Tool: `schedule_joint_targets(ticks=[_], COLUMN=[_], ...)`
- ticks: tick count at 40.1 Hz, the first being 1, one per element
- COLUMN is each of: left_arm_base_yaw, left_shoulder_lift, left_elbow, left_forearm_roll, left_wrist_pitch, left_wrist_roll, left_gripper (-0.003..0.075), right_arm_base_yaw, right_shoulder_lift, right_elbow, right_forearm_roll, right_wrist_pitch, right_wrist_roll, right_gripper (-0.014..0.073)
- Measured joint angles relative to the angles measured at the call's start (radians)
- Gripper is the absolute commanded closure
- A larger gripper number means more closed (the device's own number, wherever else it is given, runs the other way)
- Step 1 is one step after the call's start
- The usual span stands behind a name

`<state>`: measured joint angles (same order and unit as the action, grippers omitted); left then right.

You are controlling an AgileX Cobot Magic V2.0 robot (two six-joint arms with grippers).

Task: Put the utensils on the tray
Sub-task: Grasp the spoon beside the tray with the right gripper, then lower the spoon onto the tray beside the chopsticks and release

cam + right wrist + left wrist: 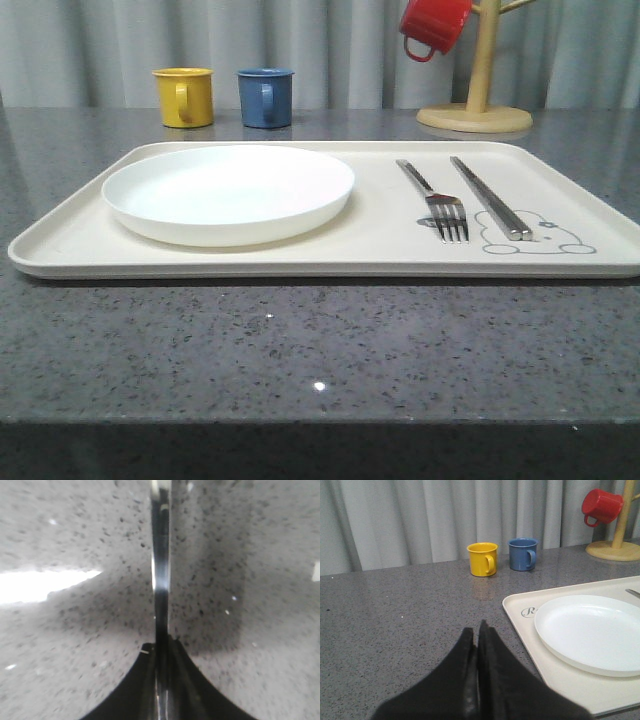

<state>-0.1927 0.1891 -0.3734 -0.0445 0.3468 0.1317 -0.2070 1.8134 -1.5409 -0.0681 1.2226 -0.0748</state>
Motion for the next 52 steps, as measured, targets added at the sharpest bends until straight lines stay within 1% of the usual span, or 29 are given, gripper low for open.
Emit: schedule_joint_targets(ticks=[5, 10, 17, 24, 27, 32, 43, 52], left_arm_base_yaw=[0.0, 0.0, 0.0, 0.0, 0.0, 0.0, 0.0, 0.0], left_shoulder_lift=[0.0, 0.0, 0.0, 0.0, 0.0, 0.0, 0.0, 0.0], left_elbow=[0.0, 0.0, 0.0, 0.0, 0.0, 0.0, 0.0, 0.0], left_forearm_roll=[0.0, 0.0, 0.0, 0.0, 0.0, 0.0, 0.0, 0.0], left_wrist_pitch=[0.0, 0.0, 0.0, 0.0, 0.0, 0.0, 0.0, 0.0], left_wrist_roll=[0.0, 0.0, 0.0, 0.0, 0.0, 0.0, 0.0, 0.0], left_gripper=[0.0738, 0.0738, 0.0738, 0.0738, 0.0738, 0.0738, 0.0738, 0.0738], right_arm_base_yaw=[0.007, 0.06, 0.206, 0.36, 0.399, 0.42, 0.419, 0.419], right_shoulder_lift=[-0.055, -0.126, -0.192, -0.19, -0.178, -0.13, -0.015, 0.025], right_elbow=[-0.02, -0.026, -0.026, -0.026, -0.026, -0.026, -0.026, -0.026], right_forearm_roll=[0.027, 0.036, 0.047, 0.056, 0.062, 0.076, 0.119, 0.126], right_wrist_pitch=[0.002, 0.003, 0.01, 0.017, 0.017, 0.017, 0.017, 0.013], right_wrist_roll=[0.059, 0.143, 0.228, 0.304, 0.328, 0.354, 0.362, 0.364], right_gripper=[0.058, 0.058, 0.058, 0.058, 0.058, 0.0579, 0.0578, 0.0578])
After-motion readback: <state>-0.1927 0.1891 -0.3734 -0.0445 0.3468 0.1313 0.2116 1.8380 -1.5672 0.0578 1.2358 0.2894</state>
